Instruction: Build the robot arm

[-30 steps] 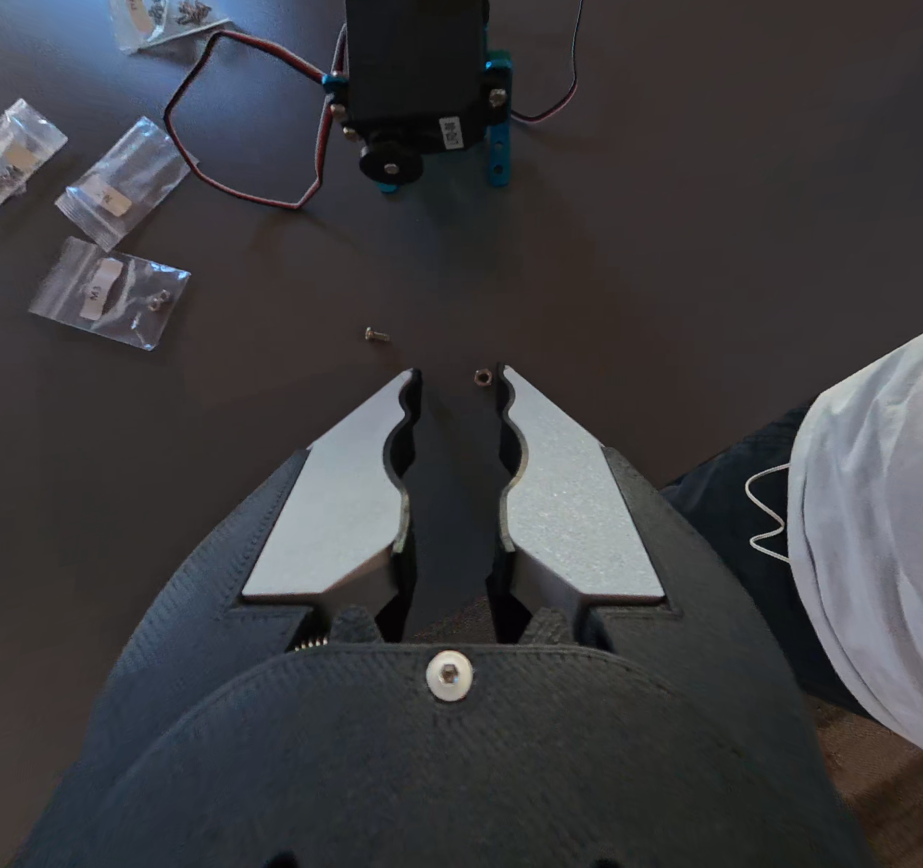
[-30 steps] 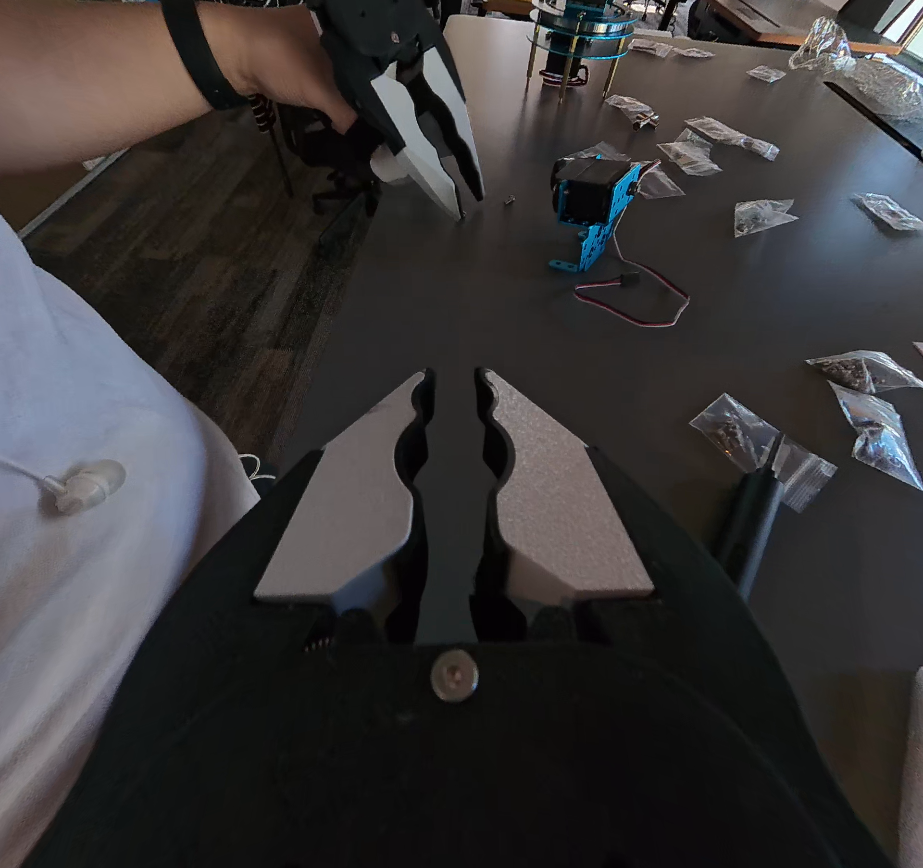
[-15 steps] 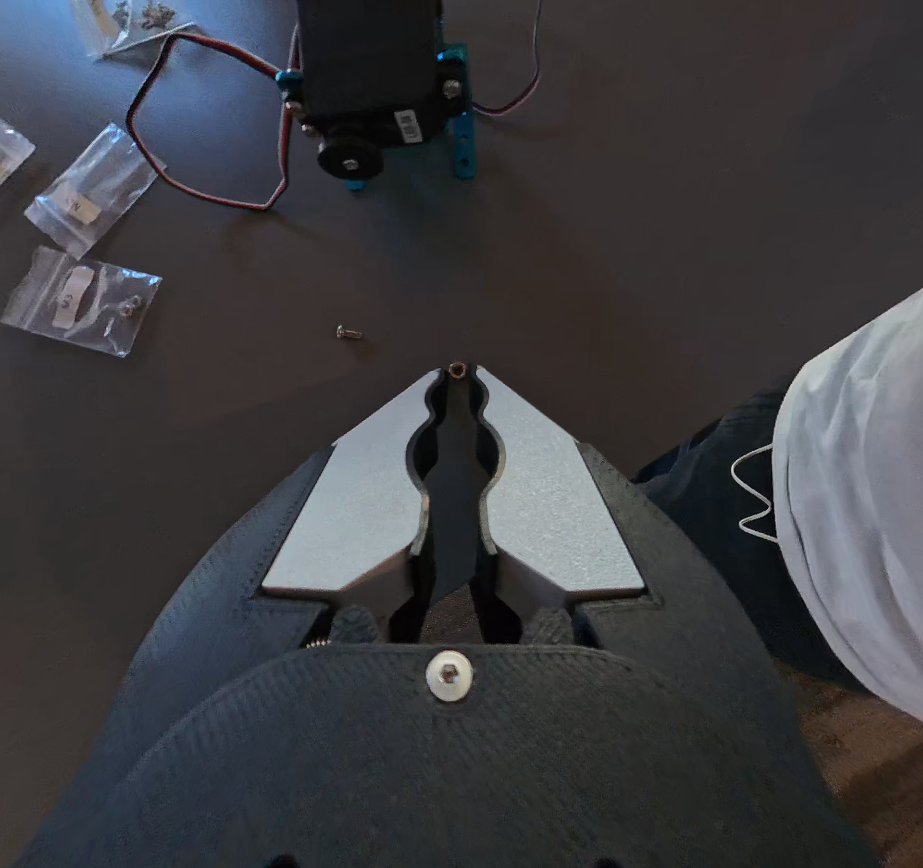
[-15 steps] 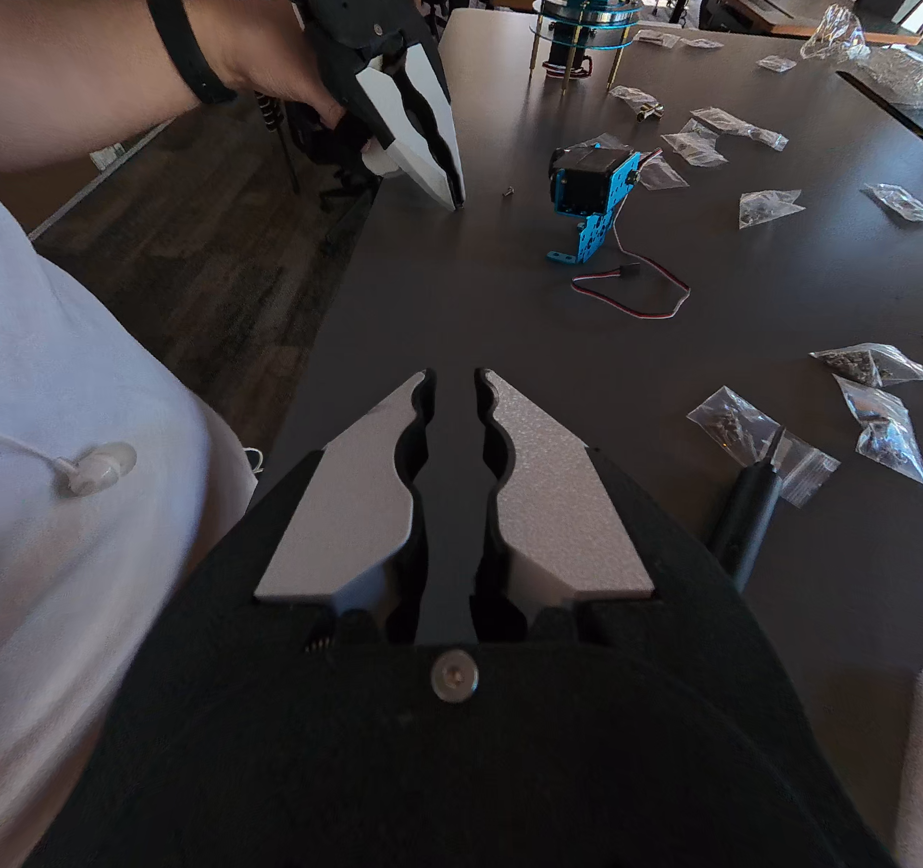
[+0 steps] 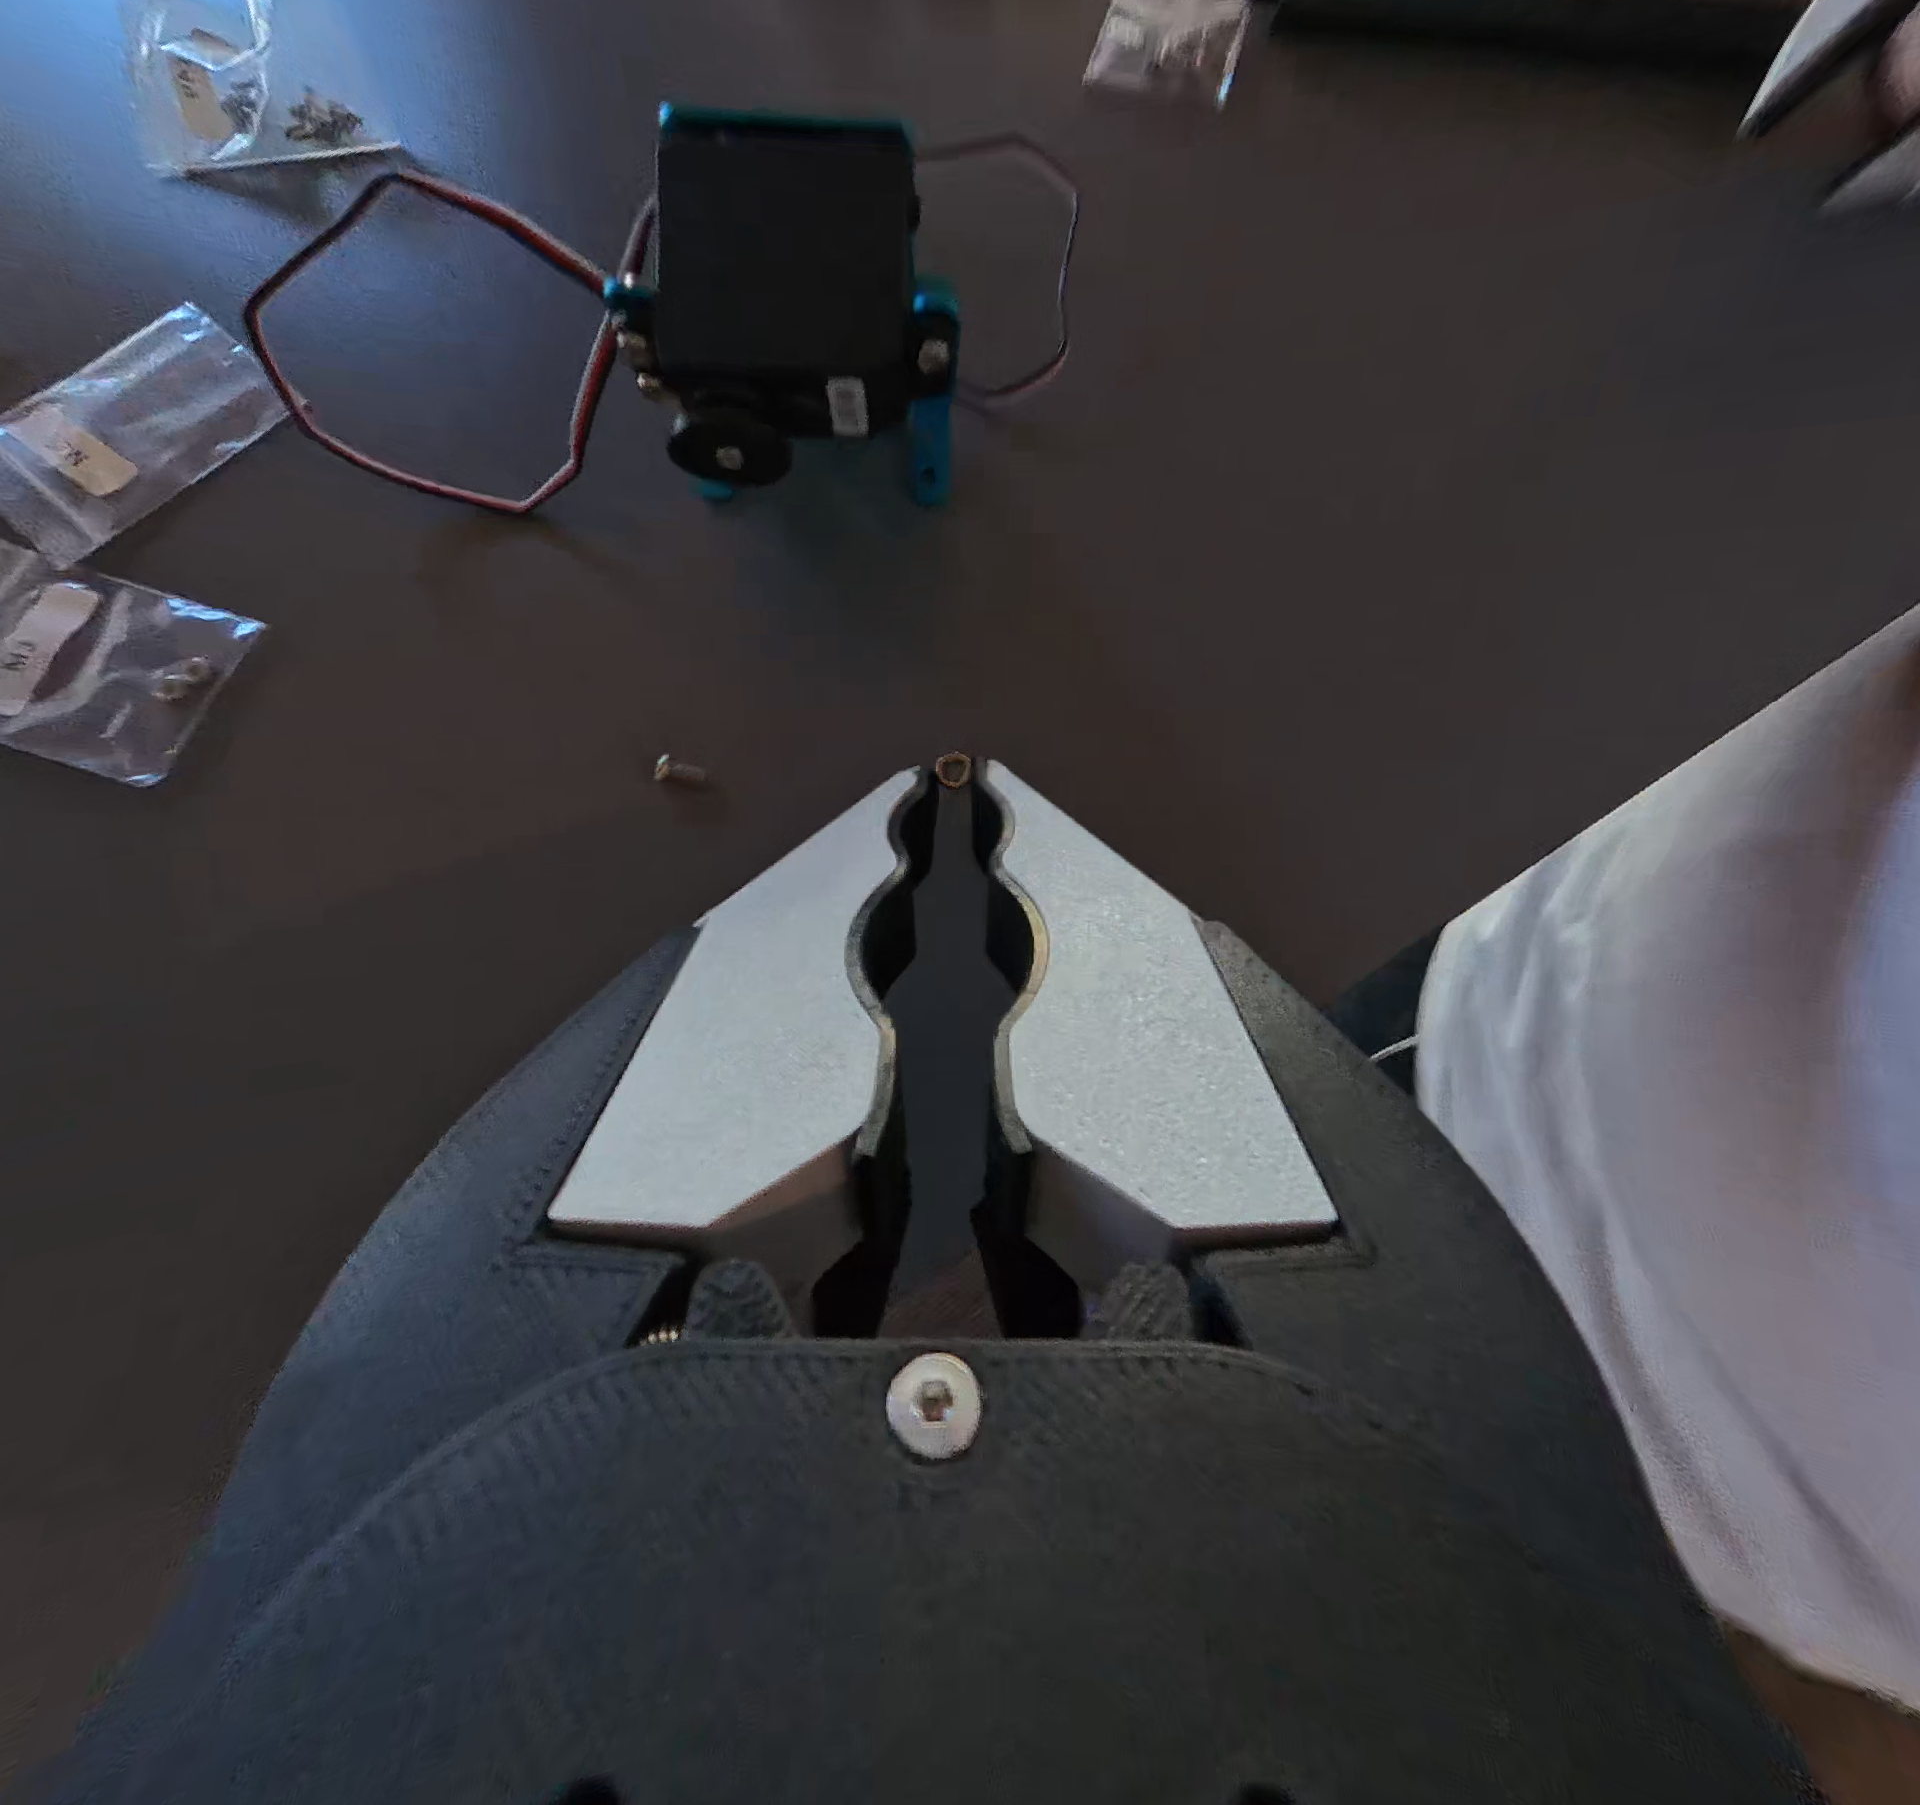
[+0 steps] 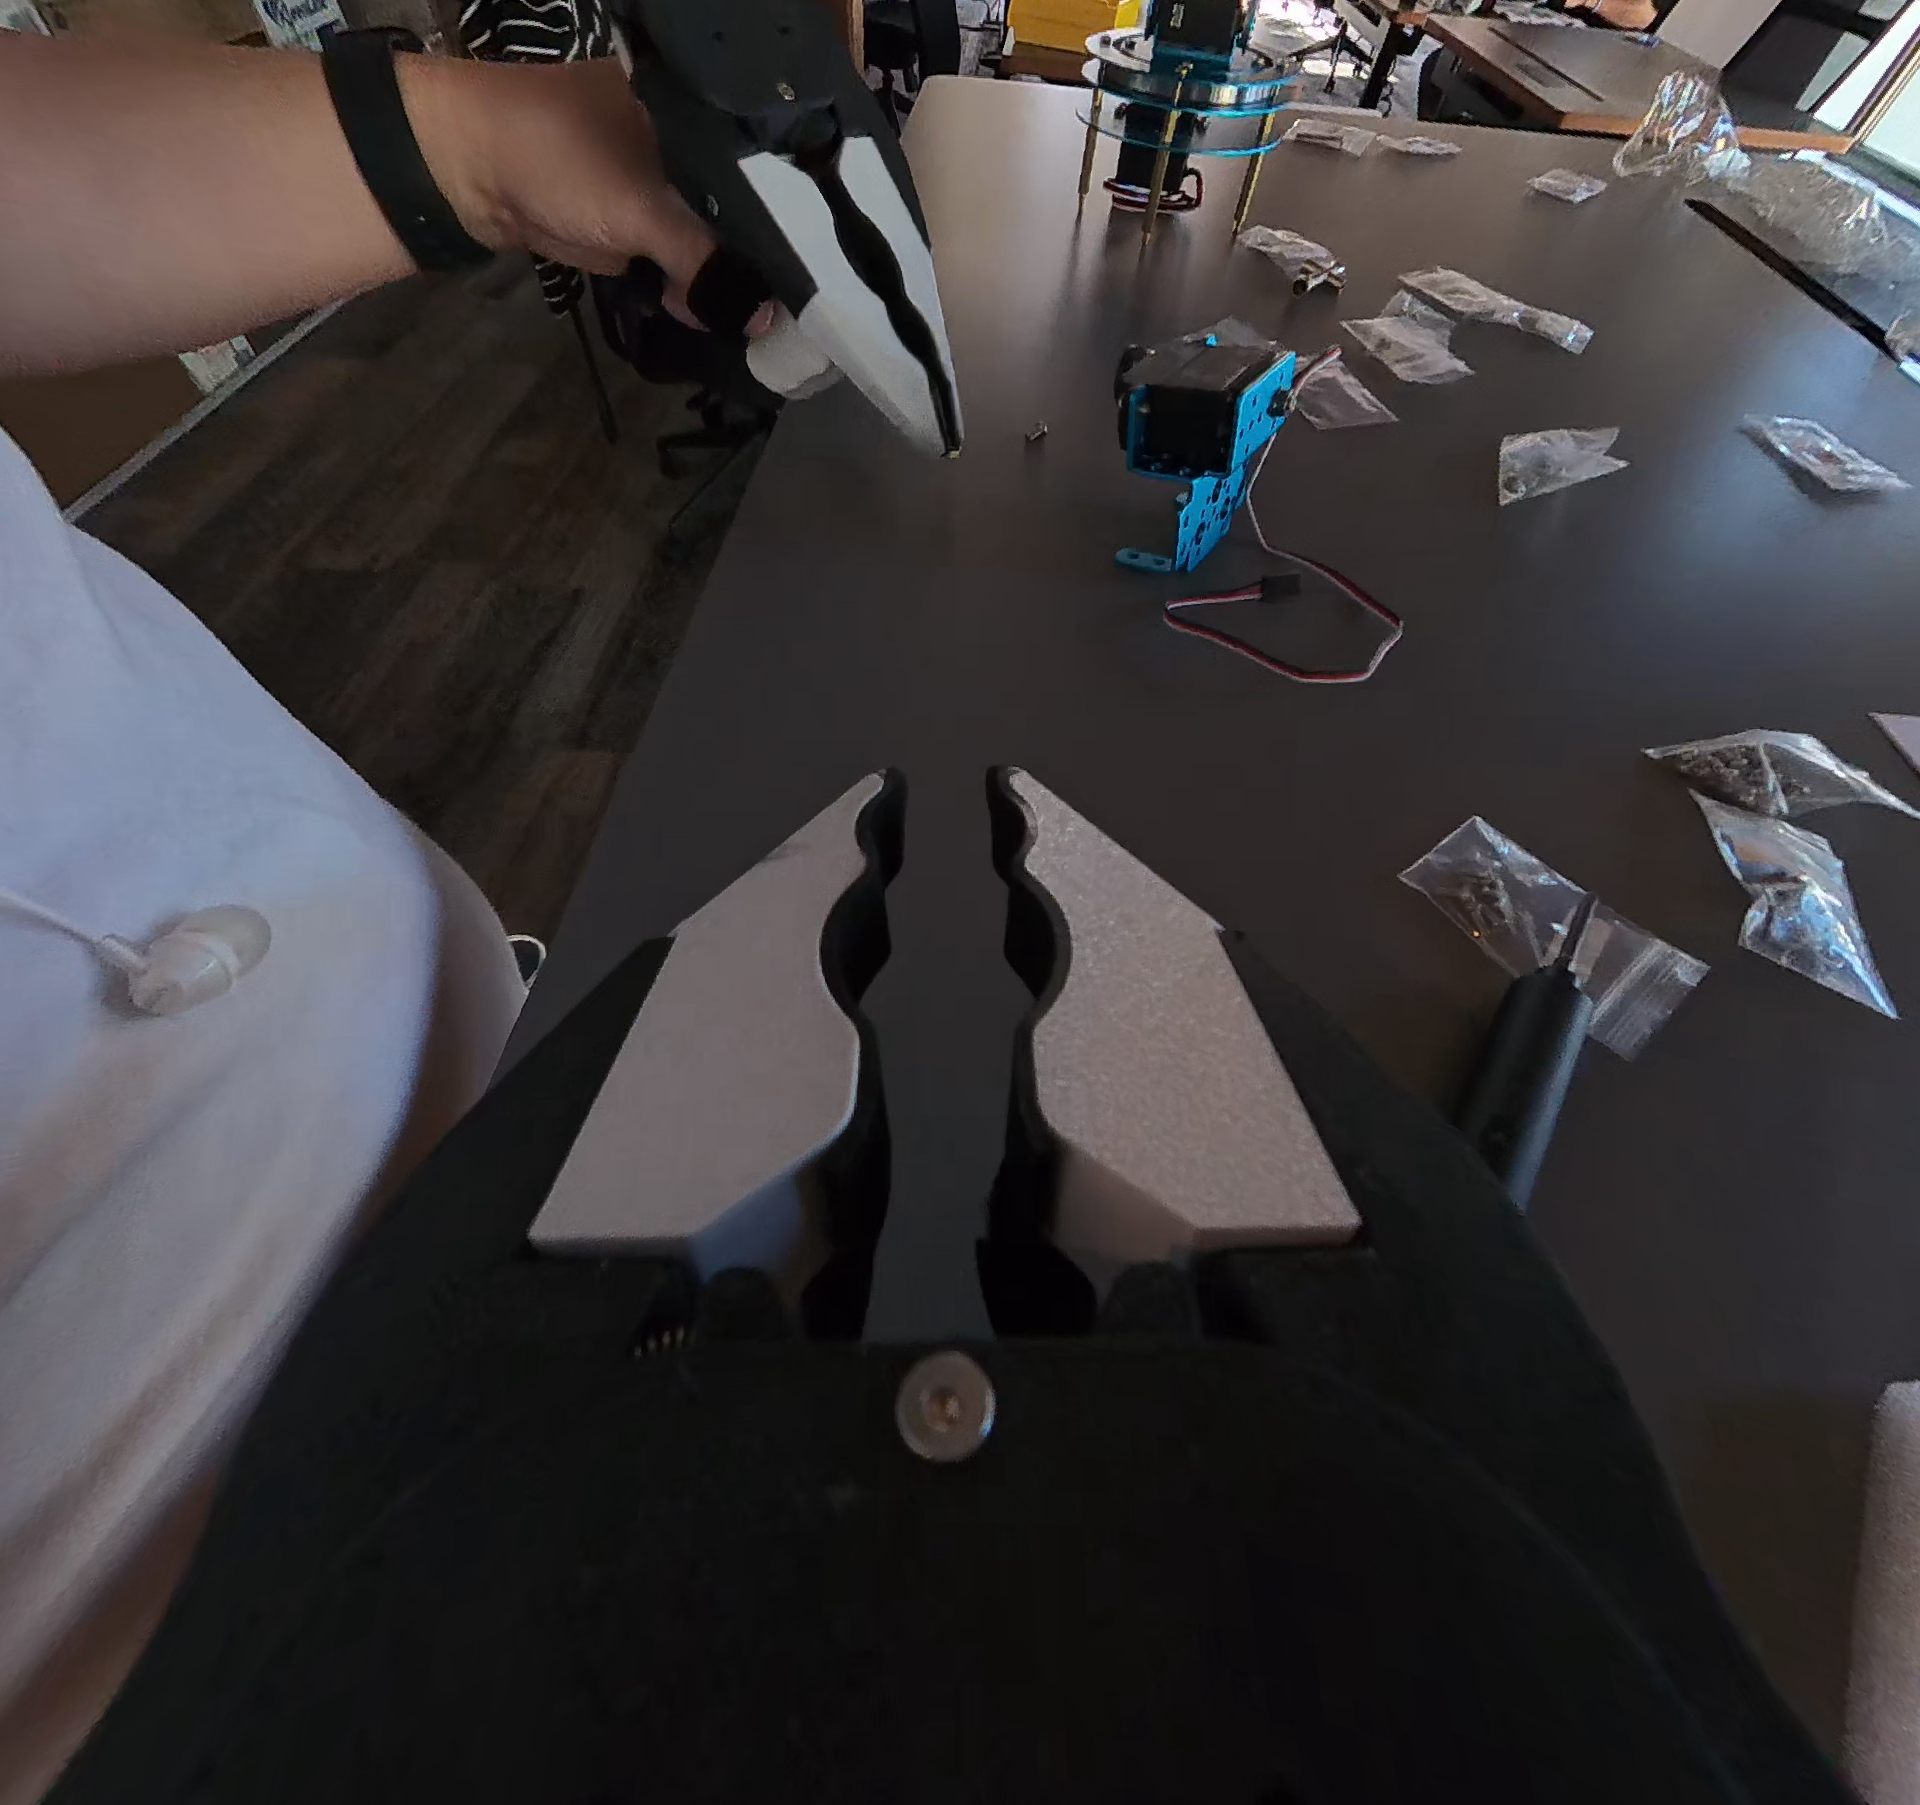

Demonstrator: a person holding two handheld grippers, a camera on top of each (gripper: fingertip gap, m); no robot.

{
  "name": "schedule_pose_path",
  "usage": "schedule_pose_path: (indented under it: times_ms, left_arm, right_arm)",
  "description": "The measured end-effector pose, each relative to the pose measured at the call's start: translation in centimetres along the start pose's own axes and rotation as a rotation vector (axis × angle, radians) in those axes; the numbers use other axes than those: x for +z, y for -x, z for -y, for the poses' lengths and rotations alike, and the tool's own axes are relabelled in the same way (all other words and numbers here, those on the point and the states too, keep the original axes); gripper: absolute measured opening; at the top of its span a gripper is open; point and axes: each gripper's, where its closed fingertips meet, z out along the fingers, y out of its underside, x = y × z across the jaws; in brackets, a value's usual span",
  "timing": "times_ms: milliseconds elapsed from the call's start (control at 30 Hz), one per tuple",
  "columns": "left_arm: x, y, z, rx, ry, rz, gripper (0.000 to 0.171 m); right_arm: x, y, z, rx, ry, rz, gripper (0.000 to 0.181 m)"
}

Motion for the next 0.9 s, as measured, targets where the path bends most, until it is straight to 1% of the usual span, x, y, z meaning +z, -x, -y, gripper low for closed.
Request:
schedule_pose_path:
  times_ms: [100, 200, 300, 400, 467, 600, 700, 800, 900]
  left_arm:
    - [0.1, -1.0, 2.5, -0.153, -0.127, -0.078, 0.006]
    - [-0.3, -2.4, 5.6, -0.334, -0.292, -0.23, 0.005]
    - [-1.2, -3.7, 8.1, -0.469, -0.429, -0.389, 0.006]
    - [-2.1, -4.4, 9.4, -0.57, -0.513, -0.515, 0.005]
    - [-2.5, -4.7, 10.0, -0.615, -0.541, -0.591, 0.005]
    - [-3.0, -4.6, 10.7, -0.677, -0.568, -0.696, 0.005]
    - [-3.4, -4.5, 11.2, -0.698, -0.56, -0.801, 0.005]
    - [-3.7, -4.0, 11.3, -0.693, -0.535, -0.863, 0.005]
    - [-3.9, -3.1, 11.2, -0.692, -0.513, -0.913, 0.005]
  right_arm:
    - [0.3, -0.3, 0.5, -0.018, -0.005, -0.028, 0.018]
    - [0.9, -0.7, 1.9, -0.059, -0.029, -0.08, 0.02]
    - [2.2, -0.6, 4.1, -0.15, -0.045, -0.127, 0.022]
    - [4.0, -0.6, 6.2, -0.278, -0.039, -0.187, 0.023]
    - [5.3, -0.7, 7.7, -0.343, -0.059, -0.223, 0.023]
    - [7.6, -1.1, 10.1, -0.381, -0.116, -0.263, 0.023]
    - [9.1, -1.8, 10.8, -0.381, -0.11, -0.292, 0.022]
    - [10.7, -2.0, 11.0, -0.402, -0.1, -0.291, 0.018]
    - [11.8, -2.7, 11.4, -0.397, -0.097, -0.333, 0.015]
